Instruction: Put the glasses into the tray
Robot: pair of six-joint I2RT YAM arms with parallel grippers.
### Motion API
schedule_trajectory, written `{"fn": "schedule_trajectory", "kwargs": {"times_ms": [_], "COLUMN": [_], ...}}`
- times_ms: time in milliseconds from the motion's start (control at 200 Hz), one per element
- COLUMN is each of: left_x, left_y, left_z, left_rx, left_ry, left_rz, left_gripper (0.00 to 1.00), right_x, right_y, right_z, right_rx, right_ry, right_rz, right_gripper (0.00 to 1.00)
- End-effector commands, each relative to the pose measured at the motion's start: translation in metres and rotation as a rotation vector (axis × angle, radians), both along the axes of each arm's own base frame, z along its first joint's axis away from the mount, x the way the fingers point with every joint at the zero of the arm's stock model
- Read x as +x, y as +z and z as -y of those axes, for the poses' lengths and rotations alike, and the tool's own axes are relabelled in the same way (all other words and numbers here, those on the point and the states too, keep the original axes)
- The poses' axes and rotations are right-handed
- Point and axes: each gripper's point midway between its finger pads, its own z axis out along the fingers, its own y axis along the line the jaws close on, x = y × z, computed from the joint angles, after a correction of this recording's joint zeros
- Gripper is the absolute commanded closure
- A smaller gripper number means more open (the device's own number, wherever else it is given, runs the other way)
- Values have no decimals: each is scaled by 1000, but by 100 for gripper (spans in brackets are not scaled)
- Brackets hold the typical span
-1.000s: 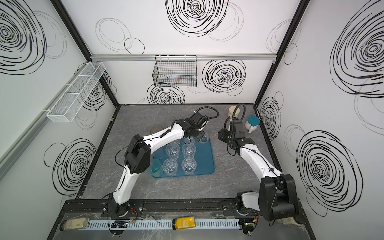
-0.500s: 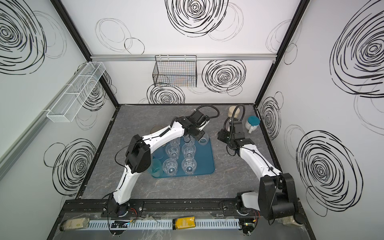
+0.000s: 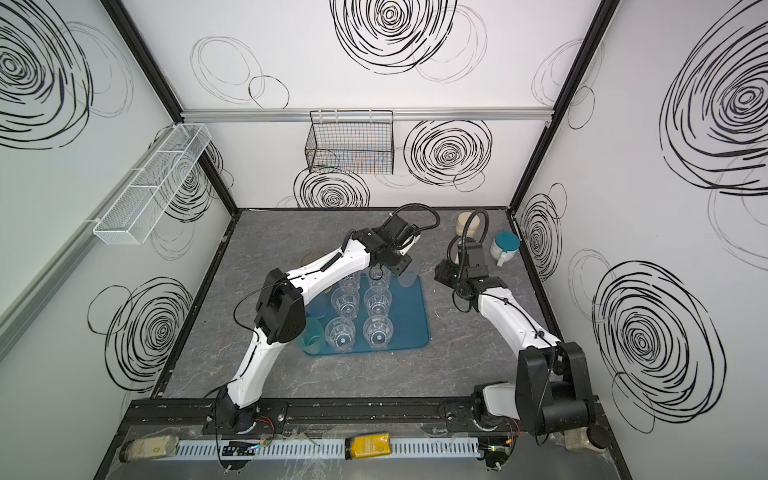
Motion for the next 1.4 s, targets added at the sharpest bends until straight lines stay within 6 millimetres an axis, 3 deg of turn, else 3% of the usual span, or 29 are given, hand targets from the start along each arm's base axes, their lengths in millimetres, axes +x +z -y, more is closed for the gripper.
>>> {"fn": "schedule_trajectory", "kwargs": {"times_ms": [0, 125, 215, 375, 455, 555, 750, 870, 951, 1031, 1126, 1266, 1321, 1396], "left_x": [9, 11, 12, 10, 10, 8, -3, -9, -12, -16, -19, -18, -18, -18], "left_y": [26, 60, 87, 118, 128, 134, 133, 128, 127, 130, 134, 140, 141, 139], "left_z": [8, 8, 2, -30, -67, -128, -246, -290, -301, -299, -296, -302, -310, -313], "left_rx": [-96, -299, -354, -367, -371, -382, -381, -433, -457, -307, -168, -187, -213, -285], "left_ry": [2, 41, 55, 97, 182, 316, 558, 673, 718, 712, 689, 734, 797, 806], "left_rz": [31, 19, 71, 192, 266, 348, 450, 445, 448, 534, 608, 628, 621, 573], "left_gripper": [63, 56, 50, 37, 27, 18, 11, 6, 6, 4, 0, 4, 4, 4], "right_x": [6, 11, 13, 19, 25, 36, 62, 81, 90, 95, 92, 87, 87, 90], "right_y": [5, 15, 20, 18, 24, 42, 65, 69, 65, 63, 68, 64, 65, 68], "right_z": [-3, -11, -20, -41, -55, -82, -144, -166, -161, -146, -115, -67, -66, -81], "right_rx": [-6, -6, -12, -24, -56, -124, -170, -194, -185, -197, -252, -268, -245, -243], "right_ry": [10, 28, 45, 95, 120, 168, 266, 286, 260, 239, 197, 139, 140, 161], "right_rz": [10, 34, 44, 36, 35, 88, 150, 155, 87, 43, 43, 65, 89, 94], "right_gripper": [49, 49, 48, 48, 49, 49, 49, 49, 49, 49, 48, 48, 48, 48]}}
